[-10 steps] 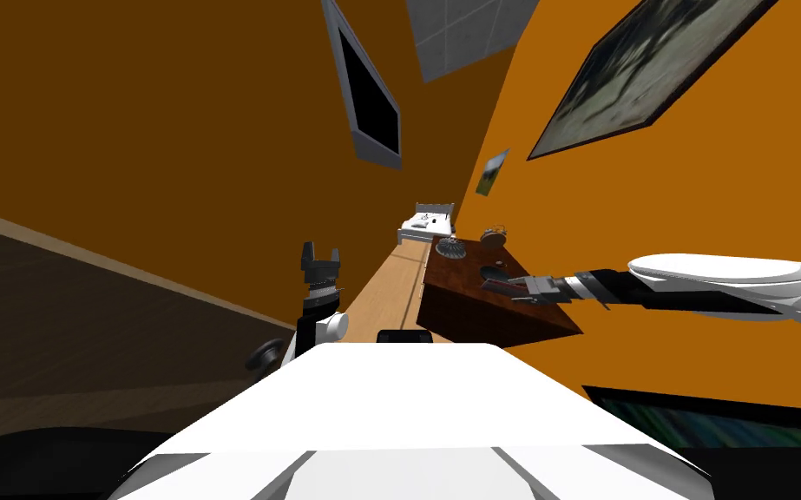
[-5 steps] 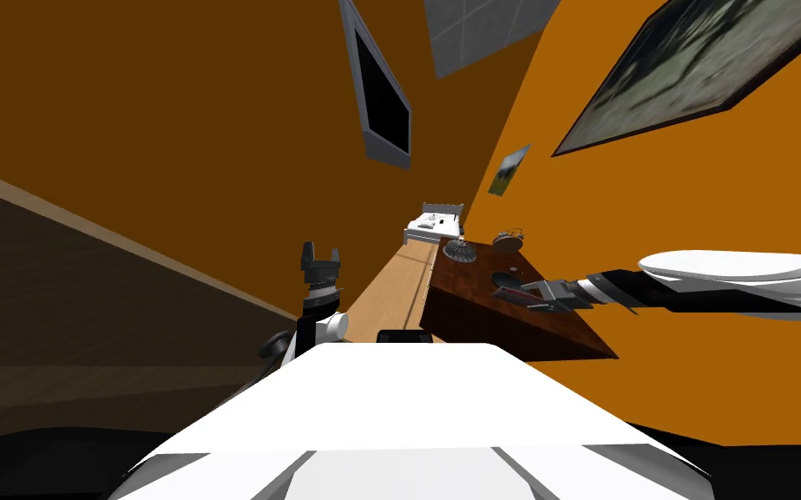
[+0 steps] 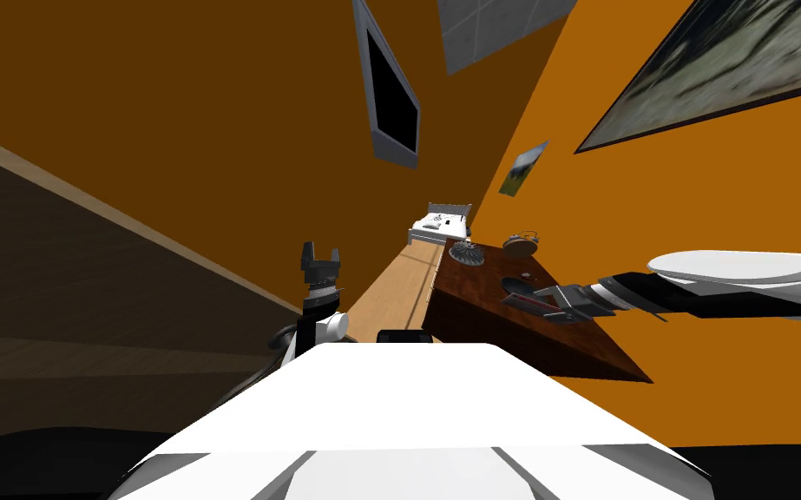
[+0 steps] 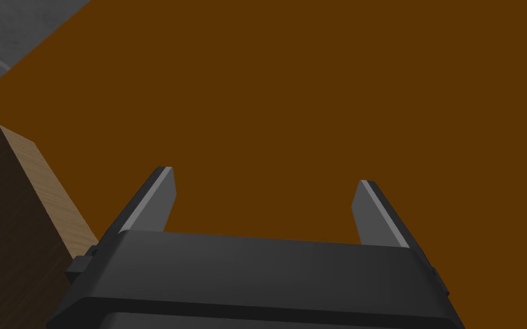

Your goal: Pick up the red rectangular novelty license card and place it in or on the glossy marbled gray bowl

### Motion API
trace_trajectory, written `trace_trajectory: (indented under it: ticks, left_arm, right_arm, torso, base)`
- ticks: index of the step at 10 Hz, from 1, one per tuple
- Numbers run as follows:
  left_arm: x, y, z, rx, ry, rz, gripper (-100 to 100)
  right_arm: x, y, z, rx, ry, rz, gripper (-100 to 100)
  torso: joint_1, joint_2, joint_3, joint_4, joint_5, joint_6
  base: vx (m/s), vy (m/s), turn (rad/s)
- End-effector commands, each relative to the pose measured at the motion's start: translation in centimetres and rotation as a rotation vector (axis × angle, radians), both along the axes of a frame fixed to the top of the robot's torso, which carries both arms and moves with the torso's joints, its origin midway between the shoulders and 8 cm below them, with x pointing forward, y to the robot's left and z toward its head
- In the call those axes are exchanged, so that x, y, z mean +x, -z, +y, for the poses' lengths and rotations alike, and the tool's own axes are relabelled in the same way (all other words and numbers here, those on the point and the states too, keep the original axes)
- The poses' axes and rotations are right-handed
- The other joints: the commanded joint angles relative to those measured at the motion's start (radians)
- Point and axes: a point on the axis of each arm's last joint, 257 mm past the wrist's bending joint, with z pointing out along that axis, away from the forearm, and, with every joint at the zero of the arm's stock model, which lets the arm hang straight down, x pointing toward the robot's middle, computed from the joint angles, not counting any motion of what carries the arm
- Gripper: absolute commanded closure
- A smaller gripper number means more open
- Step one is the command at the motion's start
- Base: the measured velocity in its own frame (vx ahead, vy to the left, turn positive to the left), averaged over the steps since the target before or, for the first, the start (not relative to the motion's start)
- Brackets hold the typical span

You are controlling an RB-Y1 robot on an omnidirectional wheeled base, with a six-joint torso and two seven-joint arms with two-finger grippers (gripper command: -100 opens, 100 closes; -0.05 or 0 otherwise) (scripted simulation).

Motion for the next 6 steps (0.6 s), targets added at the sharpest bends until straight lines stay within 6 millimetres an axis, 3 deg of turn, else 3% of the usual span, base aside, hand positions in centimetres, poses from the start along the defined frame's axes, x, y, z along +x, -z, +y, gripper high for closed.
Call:
trace_trajectory:
  ticks: [1, 3, 5, 6]
  left_arm:
    - [0.0, 0.0, 0.0, 0.0, 0.0, 0.0, 0]
    - [0.0, 0.0, 0.0, 0.0, 0.0, 0.0, 0]
    - [0.0, 0.0, 0.0, 0.0, 0.0, 0.0, 0]
    - [0.0, 0.0, 0.0, 0.0, 0.0, 0.0, 0]
  right_arm:
    - [0.8, -1.1, -0.4, -0.026, -0.014, -0.014, -100]
    - [0.9, -1.5, -0.5, -0.036, -0.019, -0.009, -100]
    - [-0.9, -0.3, -0.6, -0.02, 0.01, 0.032, -100]
    - [-2.2, -0.1, -2.0, -0.064, 0.002, 0.074, -100]
  torso:
    - [0.0, 0.0, 0.0, 0.0, 0.0, 0.0]
    - [0.0, 0.0, 0.0, 0.0, 0.0, 0.002]
    - [0.0, 0.002, 0.001, 0.0, 0.0, 0.002]
    - [-0.001, 0.002, 0.001, 0.001, 0.0, 0.002]
  base:
    - [0.026, 0.012, 0.215]
    - [0.011, 0.0, -0.023]
    - [-0.001, 0.0, 0.005]
    - [0.007, 0.008, 0.137]
